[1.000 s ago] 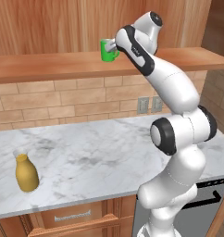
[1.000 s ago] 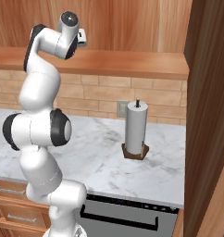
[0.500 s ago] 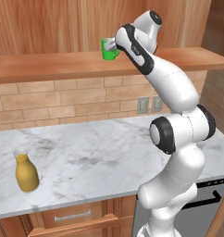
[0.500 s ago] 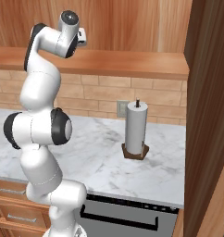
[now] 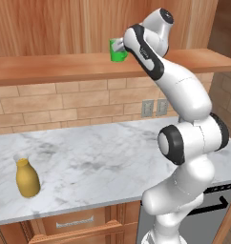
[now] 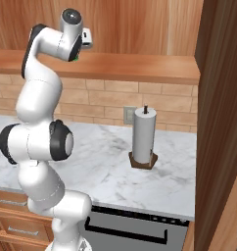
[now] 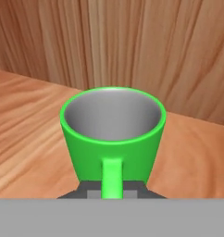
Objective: There is a tray on the dining counter. Grab the cup, mug, and pitcher and place them on the tray. The pitcher may be placed next to the tray if it cannot fit the tray.
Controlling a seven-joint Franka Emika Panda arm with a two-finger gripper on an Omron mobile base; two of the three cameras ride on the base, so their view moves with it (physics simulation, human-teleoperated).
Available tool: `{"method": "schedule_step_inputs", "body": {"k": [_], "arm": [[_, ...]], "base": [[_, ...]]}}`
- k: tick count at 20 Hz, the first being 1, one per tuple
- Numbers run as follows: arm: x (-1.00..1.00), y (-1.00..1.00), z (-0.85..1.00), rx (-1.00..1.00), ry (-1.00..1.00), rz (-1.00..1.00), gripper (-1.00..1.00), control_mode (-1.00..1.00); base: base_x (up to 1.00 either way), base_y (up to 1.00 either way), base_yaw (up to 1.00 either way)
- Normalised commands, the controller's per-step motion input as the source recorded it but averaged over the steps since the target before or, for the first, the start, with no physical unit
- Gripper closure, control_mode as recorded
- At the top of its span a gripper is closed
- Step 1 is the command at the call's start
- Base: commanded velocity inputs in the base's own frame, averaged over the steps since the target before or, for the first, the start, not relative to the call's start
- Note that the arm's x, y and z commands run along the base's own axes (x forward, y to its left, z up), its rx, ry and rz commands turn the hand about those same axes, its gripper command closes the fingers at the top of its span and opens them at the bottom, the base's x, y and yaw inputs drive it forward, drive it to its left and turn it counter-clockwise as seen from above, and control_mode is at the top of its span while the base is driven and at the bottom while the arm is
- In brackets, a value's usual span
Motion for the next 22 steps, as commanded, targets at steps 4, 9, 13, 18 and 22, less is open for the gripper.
{"method": "schedule_step_inputs", "body": {"k": [4, 9, 13, 18, 22], "arm": [[-0.52, -0.25, 0.03, 0.0, -0.07, -0.08, 1.0, -1.0], [-0.69, -0.26, 0.1, 0.0, -0.04, -0.1, 1.0, -1.0], [-0.73, -0.23, 0.11, 0.0, -0.01, -0.12, 1.0, -1.0], [-0.89, -0.18, 0.05, 0.0, 0.0, -0.11, 1.0, -1.0], [-0.89, -0.24, 0.0, 0.0, 0.0, -0.08, 1.0, -1.0]], "base": [[0.0, 0.0, 0.0], [0.0, 0.0, 0.0], [0.0, 0.0, 0.0], [0.0, 0.0, 0.0], [0.0, 0.0, 0.0]]}}
